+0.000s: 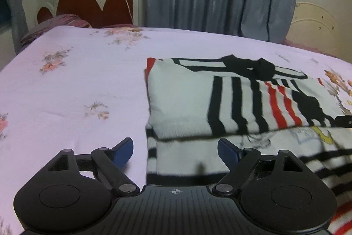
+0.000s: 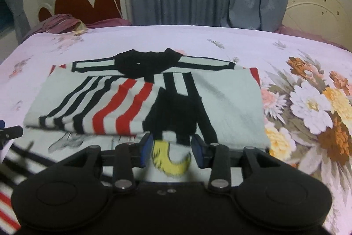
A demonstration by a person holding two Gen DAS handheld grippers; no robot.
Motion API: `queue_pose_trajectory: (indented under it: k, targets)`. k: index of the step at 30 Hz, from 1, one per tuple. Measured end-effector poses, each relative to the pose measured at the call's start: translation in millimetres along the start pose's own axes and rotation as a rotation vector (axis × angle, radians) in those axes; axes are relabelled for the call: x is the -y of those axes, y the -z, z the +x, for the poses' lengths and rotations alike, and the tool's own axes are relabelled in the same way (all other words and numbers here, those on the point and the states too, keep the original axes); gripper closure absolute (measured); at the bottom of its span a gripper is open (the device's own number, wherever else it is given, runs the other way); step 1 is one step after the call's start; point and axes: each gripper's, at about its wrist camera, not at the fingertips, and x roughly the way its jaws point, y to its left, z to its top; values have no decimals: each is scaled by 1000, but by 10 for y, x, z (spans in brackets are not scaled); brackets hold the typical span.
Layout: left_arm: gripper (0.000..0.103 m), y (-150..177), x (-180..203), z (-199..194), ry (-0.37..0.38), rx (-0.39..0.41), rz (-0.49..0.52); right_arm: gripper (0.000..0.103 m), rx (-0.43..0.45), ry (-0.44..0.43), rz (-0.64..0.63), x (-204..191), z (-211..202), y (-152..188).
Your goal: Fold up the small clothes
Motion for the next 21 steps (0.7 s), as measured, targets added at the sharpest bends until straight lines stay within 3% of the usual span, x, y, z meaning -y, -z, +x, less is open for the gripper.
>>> queue_pose_trajectory:
  k: [6,10,21]
  targets:
    - [20,260,105,-367,-18,4,4,63,27,-18,29,196,-395,235]
    - [20,529,161,-659,-23,-6,12,54,33,-26,52,357,-726,511]
    - [20,1356,78,-1290,-55,-77,-11,54,-18,-46,145,780,-1358,1361]
